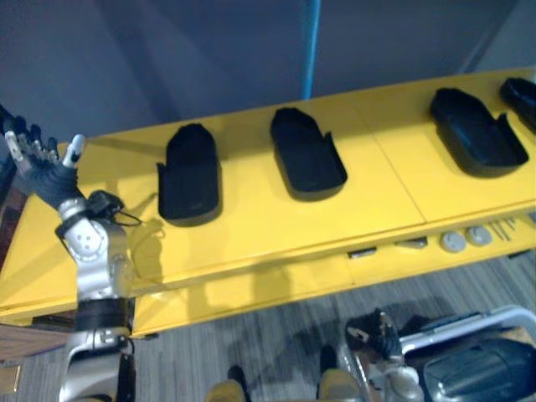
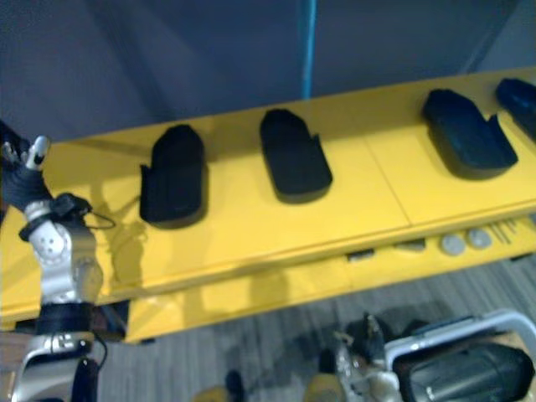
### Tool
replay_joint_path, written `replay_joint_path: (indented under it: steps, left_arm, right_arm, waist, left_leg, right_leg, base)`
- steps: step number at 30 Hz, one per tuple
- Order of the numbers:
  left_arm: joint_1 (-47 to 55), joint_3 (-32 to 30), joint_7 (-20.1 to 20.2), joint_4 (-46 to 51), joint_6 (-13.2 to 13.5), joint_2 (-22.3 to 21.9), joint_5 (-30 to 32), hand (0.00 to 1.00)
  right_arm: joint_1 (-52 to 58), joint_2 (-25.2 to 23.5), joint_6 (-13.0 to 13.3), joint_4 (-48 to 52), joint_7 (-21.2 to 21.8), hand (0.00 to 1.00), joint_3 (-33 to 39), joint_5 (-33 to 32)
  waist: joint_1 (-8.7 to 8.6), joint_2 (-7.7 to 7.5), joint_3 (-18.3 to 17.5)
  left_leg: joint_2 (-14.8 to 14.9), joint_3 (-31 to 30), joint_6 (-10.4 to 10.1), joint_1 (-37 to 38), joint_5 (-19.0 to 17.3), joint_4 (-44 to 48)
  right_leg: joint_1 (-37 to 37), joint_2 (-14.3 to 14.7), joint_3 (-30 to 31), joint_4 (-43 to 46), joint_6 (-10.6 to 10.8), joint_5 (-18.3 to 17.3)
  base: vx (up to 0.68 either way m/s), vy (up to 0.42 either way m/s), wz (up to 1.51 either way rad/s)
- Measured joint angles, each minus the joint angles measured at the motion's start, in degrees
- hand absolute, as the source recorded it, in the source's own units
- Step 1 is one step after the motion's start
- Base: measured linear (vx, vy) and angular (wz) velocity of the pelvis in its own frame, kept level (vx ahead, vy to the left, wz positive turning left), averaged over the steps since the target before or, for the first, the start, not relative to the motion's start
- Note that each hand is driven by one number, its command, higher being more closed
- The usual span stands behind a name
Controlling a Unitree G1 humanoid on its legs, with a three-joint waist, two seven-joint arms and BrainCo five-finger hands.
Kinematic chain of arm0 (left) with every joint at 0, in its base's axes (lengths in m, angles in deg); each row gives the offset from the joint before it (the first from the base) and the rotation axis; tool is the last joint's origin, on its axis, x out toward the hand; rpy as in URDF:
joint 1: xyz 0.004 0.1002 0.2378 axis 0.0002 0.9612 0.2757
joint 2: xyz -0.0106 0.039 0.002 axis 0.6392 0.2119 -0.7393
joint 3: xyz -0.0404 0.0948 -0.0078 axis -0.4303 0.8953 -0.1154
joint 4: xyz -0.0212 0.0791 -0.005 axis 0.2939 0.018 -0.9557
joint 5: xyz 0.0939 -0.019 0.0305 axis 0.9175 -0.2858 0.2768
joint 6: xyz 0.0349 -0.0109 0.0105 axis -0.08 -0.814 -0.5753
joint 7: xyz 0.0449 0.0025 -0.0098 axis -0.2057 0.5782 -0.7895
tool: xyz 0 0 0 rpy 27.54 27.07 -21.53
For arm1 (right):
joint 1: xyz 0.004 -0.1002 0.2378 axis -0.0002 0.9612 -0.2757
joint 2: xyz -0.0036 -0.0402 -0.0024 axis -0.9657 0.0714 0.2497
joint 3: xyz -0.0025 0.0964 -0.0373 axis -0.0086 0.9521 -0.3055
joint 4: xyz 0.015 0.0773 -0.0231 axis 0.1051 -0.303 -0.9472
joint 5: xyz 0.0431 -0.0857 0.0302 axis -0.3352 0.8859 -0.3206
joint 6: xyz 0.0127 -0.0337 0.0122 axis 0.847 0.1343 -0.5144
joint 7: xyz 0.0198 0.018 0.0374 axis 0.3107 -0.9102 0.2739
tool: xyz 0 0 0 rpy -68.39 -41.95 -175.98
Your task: Walk over and take plastic housings, then place them on the shelf
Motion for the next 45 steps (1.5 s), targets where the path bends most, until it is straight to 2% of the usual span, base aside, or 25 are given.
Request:
replay_joint_path:
  steps: [4,8,10,12,14,15,16,18,20,23,27,28,31,33,34,35,36,37,38,39,40,43,45]
  left_arm:
    - [7.3,-1.6,1.0,5.9,0.0,-2.7,2.2,0.0]
    - [17.5,-3.2,-1.8,9.7,0.0,-8.3,8.9,0.0]
    - [22.4,-4.7,-4.9,10.7,0.0,-11.7,11.0,0.0]
    - [26.0,-6.3,-8.6,10.7,0.1,-14.5,11.3,0.0]
    - [29.1,-8.2,-15.3,10.0,0.1,-16.5,13.3,0.0]
    - [29.5,-8.9,-17.0,9.3,0.1,-17.0,13.7,0.0]
    - [30.4,-10.7,-21.2,6.2,0.1,-18.1,13.7,0.0]
    - [31.6,-13.4,-24.9,0.2,-0.1,-18.8,13.1,0.0]
    - [33.0,-15.6,-25.8,-6.6,-0.1,-19.5,11.1,0.0]
    - [34.9,-15.0,-26.0,-14.0,-1.1,-20.0,11.3,0.0]
    - [36.2,-14.2,-25.0,-19.6,-1.5,-21.1,15.8,0.0]
    - [36.0,-14.2,-24.1,-21.2,-1.6,-21.4,15.6,0.0]
    - [35.9,-14.3,-17.6,-28.4,-2.7,-22.4,14.4,0.0]
    - [36.0,-14.4,-9.8,-33.3,-3.8,-23.5,10.1,0.0]
    - [36.0,-14.4,-7.5,-34.4,-4.2,-23.8,8.4,0.0]
    - [36.0,-14.3,-2.1,-36.6,-5.6,-24.2,4.9,0.0]
    - [36.0,-13.4,5.4,-38.4,-7.8,-24.2,0.6,0.0]
    - [36.0,-12.5,8.7,-39.1,-8.8,-24.1,-1.1,0.0]
    - [36.0,-10.8,14.5,-39.7,-10.8,-24.2,-3.0,0.0]
    - [35.9,-9.7,16.9,-39.9,-11.8,-24.2,-3.1,0.0]
    - [35.7,-6.9,22.3,-40.2,-14.7,-24.0,-3.1,0.0]
    - [32.7,-0.6,29.1,-41.8,-19.9,-23.9,-3.1,0.0]
    - [29.9,1.8,29.8,-43.9,-22.6,-23.7,-3.3,0.0]
  right_arm:
    - [1.4,-0.1,0.0,1.4,-1.1,0.0,1.0,-0.1]
    - [3.1,-0.6,-0.3,2.1,-1.8,0.0,1.8,-0.1]
    - [3.9,-1.6,-0.4,2.1,-1.9,0.0,3.2,0.0]
    - [4.9,-1.9,-0.8,1.9,-2.0,0.0,3.3,0.0]
    - [5.1,-2.4,-1.0,1.8,-2.1,0.0,3.3,0.0]
    - [5.1,-2.4,-1.1,1.8,-2.2,0.0,3.4,0.0]
    - [5.3,-2.4,-1.3,1.3,-2.4,0.0,3.4,0.0]
    - [4.9,-2.5,-1.7,0.6,-3.1,0.0,3.4,0.0]
    - [4.5,-2.5,-2.0,-0.7,-3.3,0.0,4.2,-0.1]
    - [4.4,-2.6,-2.6,-2.2,-3.4,0.0,6.2,-0.2]
    - [4.5,-2.6,-2.6,-4.1,-3.0,0.0,8.2,-1.5]
    - [4.4,-2.6,-2.6,-4.6,-2.7,0.0,8.6,-2.0]
    - [4.3,-2.7,-2.5,-5.9,-1.7,0.0,10.8,-2.9]
    - [4.2,-2.6,-2.5,-7.5,-1.4,0.0,12.3,-3.0]
    - [3.9,-2.6,-2.5,-7.8,-1.3,0.0,12.4,-3.0]
    - [3.8,-2.7,-2.6,-8.1,-0.7,0.0,12.7,-3.2]
    - [3.8,-2.7,-2.7,-8.2,-0.3,0.0,12.9,-3.3]
    - [3.6,-2.8,-2.7,-8.2,0.0,0.0,13.2,-3.4]
    - [2.9,-2.9,-2.9,-8.2,0.7,0.0,13.7,-3.5]
    - [2.6,-2.9,-2.9,-8.2,0.9,0.0,13.8,-3.5]
    - [1.7,-2.8,-3.0,-8.2,1.9,0.0,13.9,-3.6]
    - [-0.2,-2.9,-3.2,-8.7,3.9,0.0,13.8,-5.4]
    - [-1.4,-3.0,-4.3,-10.3,4.7,0.0,13.8,-5.8]
  waist:
    - [0.36,0.13,-1.5]
    - [1.61,0.51,-2.3]
    - [2.65,0.37,-2.7]
    - [2.99,-0.11,-3.0]
    - [4.0,-0.48,-3.4]
    - [4.04,-0.57,-3.4]
    - [4.38,-0.78,-3.6]
    - [4.63,-0.74,-4.0]
    - [4.9,-0.89,-4.3]
    - [5.85,-0.98,-4.3]
    - [5.83,-1.09,-4.3]
    - [5.79,-1.05,-4.3]
    - [5.59,-1.06,-4.3]
    - [5.47,-1.13,-4.2]
    - [5.46,-1.17,-4.2]
    - [5.36,-1.25,-4.2]
    - [5.15,-1.29,-4.2]
    - [5.06,-1.3,-4.1]
    - [4.96,-1.27,-3.9]
    - [4.91,-1.26,-3.9]
    - [4.52,-1.16,-3.8]
    - [4.31,-1.02,-2.5]
    - [4.19,-1.07,-1.9]
  left_leg:
    - [-0.1,-0.6,0.0,0.3,0.0,-0.3]
    - [-0.3,-0.9,-0.1,1.2,0.4,-1.7]
    - [-0.4,-1.4,-0.1,1.2,0.7,-2.1]
    - [-0.5,-2.6,-0.1,1.2,0.9,-2.4]
    - [-0.7,-3.5,-0.1,1.1,1.2,-3.0]
    - [-0.8,-3.9,-0.1,1.1,1.5,-3.3]
    - [-1.0,-4.6,0.0,1.2,1.6,-3.5]
    - [-1.2,-5.2,0.1,1.2,1.7,-3.5]
    - [-1.4,-5.4,0.1,1.3,1.7,-3.6]
    - [-1.5,-5.4,0.2,1.4,1.9,-4.2]
    - [-1.7,-5.5,0.2,1.4,2.8,-5.7]
    - [-1.7,-5.5,0.2,1.5,3.0,-6.0]
    - [-1.8,-5.4,0.2,2.4,3.5,-7.6]
    - [-1.8,-5.3,0.2,3.1,3.5,-8.2]
    - [-1.8,-5.3,0.2,3.2,3.5,-8.2]
    - [-1.8,-5.3,0.2,3.3,3.5,-8.2]
    - [-1.8,-5.3,0.2,3.3,3.5,-8.2]
    - [-1.8,-5.3,0.2,3.3,3.5,-8.2]
    - [-1.8,-5.3,0.2,3.3,3.5,-8.2]
    - [-1.8,-5.3,0.2,3.3,3.5,-8.2]
    - [-1.8,-5.1,0.2,3.3,3.5,-8.2]
    - [-1.6,-4.0,0.2,3.2,3.5,-8.2]
    - [-1.4,-3.2,0.1,3.1,3.6,-8.2]
  right_leg:
    - [1.2,0.0,-0.9,-1.3,0.0,0.3]
    - [1.9,0.1,-1.1,-2.0,-0.1,0.4]
    - [2.1,0.1,-1.6,-2.4,0.0,0.4]
    - [2.8,0.0,-3.0,-2.7,-0.1,0.4]
    - [3.1,0.0,-3.8,-2.9,-0.1,0.3]
    - [3.4,-0.1,-4.2,-3.0,-0.1,0.3]
    - [3.8,-0.2,-4.8,-3.1,0.0,0.1]
    - [4.3,-0.4,-5.7,-3.1,0.0,-0.1]
    - [4.6,-0.5,-6.0,-3.1,0.2,-0.2]
    - [4.5,-0.6,-6.1,-3.1,0.3,-0.3]
    - [4.3,-0.9,-6.8,-3.1,0.3,-0.7]
    - [4.2,-0.9,-6.8,-3.1,0.4,-0.8]
    - [4.6,-0.9,-6.9,-3.1,0.7,-1.0]
    - [4.6,-0.9,-6.9,-3.1,0.9,-1.0]
    - [4.7,-0.9,-6.9,-3.1,0.9,-1.0]
    - [4.9,-0.9,-6.9,-3.1,0.9,-1.1]
    - [4.9,-0.9,-6.9,-3.1,1.0,-1.1]
    - [4.8,-0.9,-6.9,-3.1,1.0,-1.1]
    - [4.8,-0.9,-6.9,-3.1,1.0,-1.1]
    - [4.8,-0.9,-6.9,-3.0,1.0,-1.1]
    - [4.6,-0.9,-6.7,-2.8,1.0,-1.2]
    - [3.3,-0.9,-5.4,-1.5,0.8,-1.4]
    - [2.4,-0.7,-4.3,-1.1,0.8,-1.5]
  base:
    - [0.0,-0.001,0.07]
    - [0.0,-0.001,0.01]
    - [0.02,-0.009,0.14]
    - [0.02,-0.01,0.27]
    - [0.02,-0.009,0.2]
    - [0.02,-0.003,0.3]
    - [0.02,0.004,0.26]
    - [0.02,0.006,0.22]
    - [0.01,0.008,0.12]
    - [-0.01,0.002,0.03]
    - [-0.01,0.003,0.05]
    - [0.0,0.0,0.0]
    - [0.01,0.001,0.0]
    - [0.06,0.005,0.0]
    - [0.07,0.004,0.0]
    - [0.06,0.003,0.02]
    - [0.05,0.002,0.01]
    - [0.04,0.002,0.01]
    - [0.0,0.0,0.0]
    - [0.0,0.0,0.0]
    - [-0.01,0.003,-0.04]
    - [-0.04,0.006,-0.17]
    - [-0.04,-0.005,-0.25]
